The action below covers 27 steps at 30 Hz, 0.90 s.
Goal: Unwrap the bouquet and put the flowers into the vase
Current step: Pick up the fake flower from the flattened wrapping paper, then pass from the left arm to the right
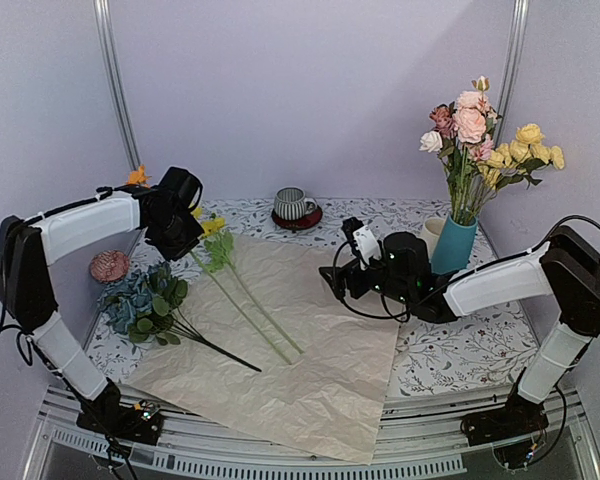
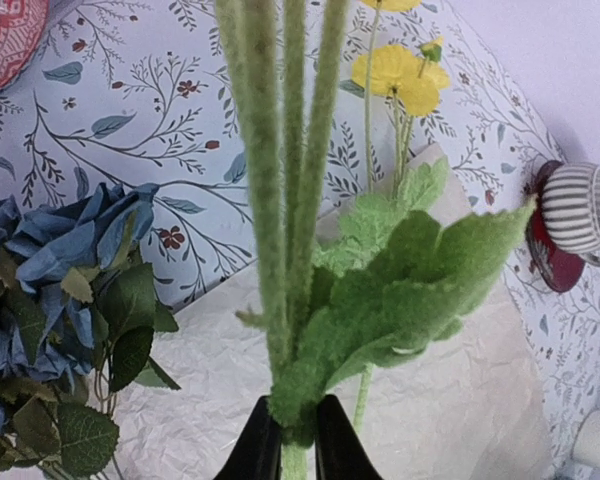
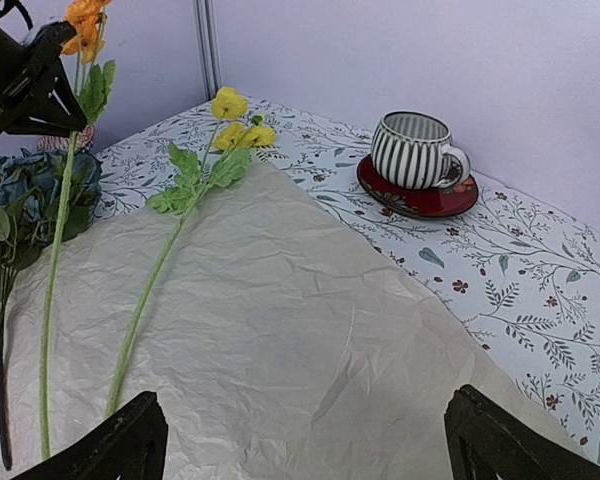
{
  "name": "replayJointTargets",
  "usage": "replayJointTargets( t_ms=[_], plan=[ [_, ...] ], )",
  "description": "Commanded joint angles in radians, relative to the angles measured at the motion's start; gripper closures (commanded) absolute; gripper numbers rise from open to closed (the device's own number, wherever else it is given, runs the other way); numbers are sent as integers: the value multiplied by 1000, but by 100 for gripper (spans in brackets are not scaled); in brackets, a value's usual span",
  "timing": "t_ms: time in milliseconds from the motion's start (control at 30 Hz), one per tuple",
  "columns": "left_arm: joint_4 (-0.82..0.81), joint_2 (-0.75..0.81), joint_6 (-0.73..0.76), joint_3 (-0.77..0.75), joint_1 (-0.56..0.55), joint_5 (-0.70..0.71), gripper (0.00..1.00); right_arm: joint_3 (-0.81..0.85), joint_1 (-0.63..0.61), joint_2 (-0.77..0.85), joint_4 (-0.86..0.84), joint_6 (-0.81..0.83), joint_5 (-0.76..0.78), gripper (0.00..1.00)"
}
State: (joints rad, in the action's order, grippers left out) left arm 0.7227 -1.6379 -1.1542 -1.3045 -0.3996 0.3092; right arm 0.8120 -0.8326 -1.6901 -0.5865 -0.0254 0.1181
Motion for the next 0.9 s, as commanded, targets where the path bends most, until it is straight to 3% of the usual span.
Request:
replayJointTargets(
  t_ms=[0,167,233,533,700,867],
  plan=[
    [-33,61,44,34,-59,72,87,27,-10,-14,5,7,12,1],
    [-49,148,78,88,-108,155,85,30,-13,-15,7,12,17,1],
    [-131,189,164,143,-118,139,85,29,-15,-17,7,13,16,1],
    [-586,437,461,464,-131,-120,83,36,-24,-23,8,14,-41,1],
    [-800,605,535,604,-133,-276,81,38,-47,-18,10,59,-87,1],
    [-911,738,575,663,-132,-384,80,41,-81,54,46,85,-119,1]
  ],
)
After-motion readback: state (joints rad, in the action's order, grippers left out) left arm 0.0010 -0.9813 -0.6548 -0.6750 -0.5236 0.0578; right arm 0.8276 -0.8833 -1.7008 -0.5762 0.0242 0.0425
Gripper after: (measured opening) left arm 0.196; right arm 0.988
